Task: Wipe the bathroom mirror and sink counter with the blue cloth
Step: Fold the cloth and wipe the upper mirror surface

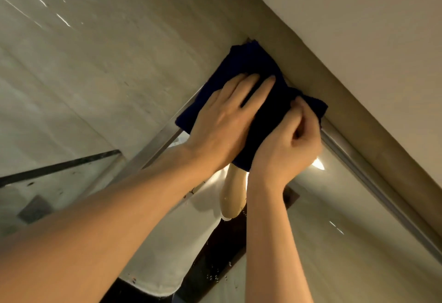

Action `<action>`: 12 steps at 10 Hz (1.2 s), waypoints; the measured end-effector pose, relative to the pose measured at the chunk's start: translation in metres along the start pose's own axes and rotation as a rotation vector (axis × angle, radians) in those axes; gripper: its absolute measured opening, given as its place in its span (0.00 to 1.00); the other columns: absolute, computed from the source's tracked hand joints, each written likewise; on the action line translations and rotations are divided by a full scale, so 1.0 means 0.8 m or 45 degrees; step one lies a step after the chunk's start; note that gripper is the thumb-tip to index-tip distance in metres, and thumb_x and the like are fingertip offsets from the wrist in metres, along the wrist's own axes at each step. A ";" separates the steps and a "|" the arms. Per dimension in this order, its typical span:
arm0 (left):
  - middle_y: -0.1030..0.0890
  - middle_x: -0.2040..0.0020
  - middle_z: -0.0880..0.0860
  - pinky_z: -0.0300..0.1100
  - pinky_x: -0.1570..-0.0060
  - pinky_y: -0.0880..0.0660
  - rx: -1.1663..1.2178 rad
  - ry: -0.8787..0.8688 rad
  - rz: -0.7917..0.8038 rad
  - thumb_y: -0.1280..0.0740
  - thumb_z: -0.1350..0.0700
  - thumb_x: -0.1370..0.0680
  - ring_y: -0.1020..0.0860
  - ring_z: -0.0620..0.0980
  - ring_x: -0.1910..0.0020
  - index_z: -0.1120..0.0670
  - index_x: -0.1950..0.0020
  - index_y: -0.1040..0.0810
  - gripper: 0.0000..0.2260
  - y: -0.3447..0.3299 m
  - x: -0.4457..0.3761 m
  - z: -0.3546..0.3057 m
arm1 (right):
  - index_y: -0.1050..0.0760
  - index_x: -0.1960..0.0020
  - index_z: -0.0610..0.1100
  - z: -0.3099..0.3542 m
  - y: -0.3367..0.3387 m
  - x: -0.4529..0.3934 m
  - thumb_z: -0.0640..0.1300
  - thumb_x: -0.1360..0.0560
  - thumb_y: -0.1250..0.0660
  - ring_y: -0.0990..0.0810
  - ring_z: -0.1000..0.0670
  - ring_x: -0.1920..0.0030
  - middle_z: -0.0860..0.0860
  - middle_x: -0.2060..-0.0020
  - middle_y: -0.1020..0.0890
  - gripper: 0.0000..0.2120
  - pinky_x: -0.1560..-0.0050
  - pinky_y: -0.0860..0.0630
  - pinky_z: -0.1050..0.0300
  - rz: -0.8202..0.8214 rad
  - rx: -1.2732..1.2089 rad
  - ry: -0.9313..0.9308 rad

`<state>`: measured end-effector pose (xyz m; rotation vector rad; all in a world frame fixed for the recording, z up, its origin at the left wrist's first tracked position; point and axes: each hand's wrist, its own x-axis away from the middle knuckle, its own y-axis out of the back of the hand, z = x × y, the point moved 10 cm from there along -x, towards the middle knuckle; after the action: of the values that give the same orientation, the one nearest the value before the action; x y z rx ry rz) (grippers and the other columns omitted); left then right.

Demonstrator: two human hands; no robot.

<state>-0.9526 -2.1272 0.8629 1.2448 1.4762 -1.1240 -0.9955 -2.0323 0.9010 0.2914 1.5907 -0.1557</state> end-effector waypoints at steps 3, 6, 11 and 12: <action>0.24 0.33 0.60 0.53 0.51 0.24 -0.027 -0.069 0.002 0.38 0.59 0.24 0.24 0.61 0.38 0.58 0.32 0.24 0.20 -0.011 -0.006 0.015 | 0.20 0.44 0.44 -0.015 -0.010 -0.031 0.39 0.23 0.39 0.25 0.52 0.51 0.47 0.42 0.22 0.11 0.59 0.38 0.71 -0.094 0.078 -0.263; 0.30 0.26 0.60 0.52 0.39 0.32 -0.291 -0.152 -0.068 0.42 0.59 0.20 0.31 0.60 0.29 0.56 0.27 0.28 0.20 -0.010 0.003 0.011 | 0.22 0.38 0.38 -0.008 -0.019 0.004 0.38 0.21 0.38 0.26 0.39 0.42 0.39 0.39 0.22 0.13 0.40 0.31 0.50 -0.202 0.285 0.336; 0.33 0.23 0.53 0.48 0.29 0.38 -0.188 -0.118 -0.109 0.46 0.55 0.16 0.37 0.51 0.23 0.56 0.24 0.33 0.20 -0.053 0.033 -0.060 | 0.23 0.39 0.36 -0.079 0.048 0.028 0.45 0.22 0.32 0.29 0.40 0.47 0.37 0.47 0.24 0.16 0.46 0.31 0.51 -0.245 0.377 0.356; 0.33 0.23 0.54 0.48 0.28 0.38 -0.178 -0.156 -0.080 0.45 0.55 0.16 0.36 0.52 0.23 0.56 0.24 0.33 0.20 -0.065 0.035 -0.083 | 0.23 0.39 0.35 -0.098 0.064 0.030 0.42 0.22 0.32 0.28 0.40 0.48 0.36 0.48 0.24 0.15 0.46 0.32 0.52 -0.285 0.438 0.340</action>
<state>-1.0120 -2.0615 0.8548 1.0225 1.4831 -1.0987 -1.0569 -1.9593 0.8848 0.4124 1.8584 -0.5877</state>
